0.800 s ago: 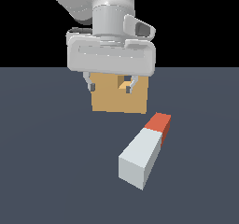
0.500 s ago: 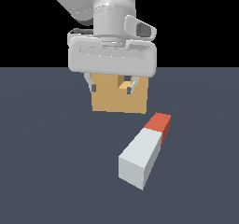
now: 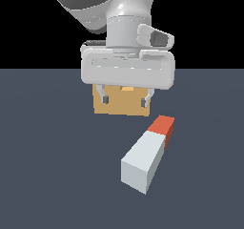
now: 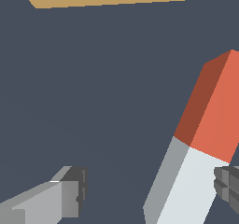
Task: Insert the peg into the horizontal hole in a box.
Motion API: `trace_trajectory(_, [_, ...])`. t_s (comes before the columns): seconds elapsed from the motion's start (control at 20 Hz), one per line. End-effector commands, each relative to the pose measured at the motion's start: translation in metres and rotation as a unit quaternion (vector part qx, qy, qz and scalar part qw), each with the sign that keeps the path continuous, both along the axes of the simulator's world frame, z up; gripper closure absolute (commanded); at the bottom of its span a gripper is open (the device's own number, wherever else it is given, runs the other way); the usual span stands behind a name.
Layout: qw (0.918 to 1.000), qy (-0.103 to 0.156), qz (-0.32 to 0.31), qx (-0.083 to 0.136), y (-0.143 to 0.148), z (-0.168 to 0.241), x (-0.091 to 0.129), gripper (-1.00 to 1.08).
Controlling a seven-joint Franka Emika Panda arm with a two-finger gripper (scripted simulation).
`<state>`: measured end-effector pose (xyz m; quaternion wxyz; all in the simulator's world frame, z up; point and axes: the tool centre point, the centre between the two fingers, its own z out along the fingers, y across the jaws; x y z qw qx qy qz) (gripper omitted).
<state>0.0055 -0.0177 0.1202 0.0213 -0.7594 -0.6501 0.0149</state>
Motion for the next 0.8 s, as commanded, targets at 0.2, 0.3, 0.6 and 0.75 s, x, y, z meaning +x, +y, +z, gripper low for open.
trace_trajectory(0.2, [0.9952,-0.012,-0.097,-0.006,-0.029,-0.024,0.028,-0.92])
trace_trajectory(0.3, [0.9922,-0.015,-0.124,-0.008,-0.038,-0.03,0.034,-0.92])
trace_trajectory(0.6, [0.9836,-0.021,-0.179,-0.011,-0.058,-0.043,0.047,-0.92])
trace_trajectory(0.75, [0.981,-0.023,-0.192,-0.011,-0.063,-0.046,0.049,-0.92])
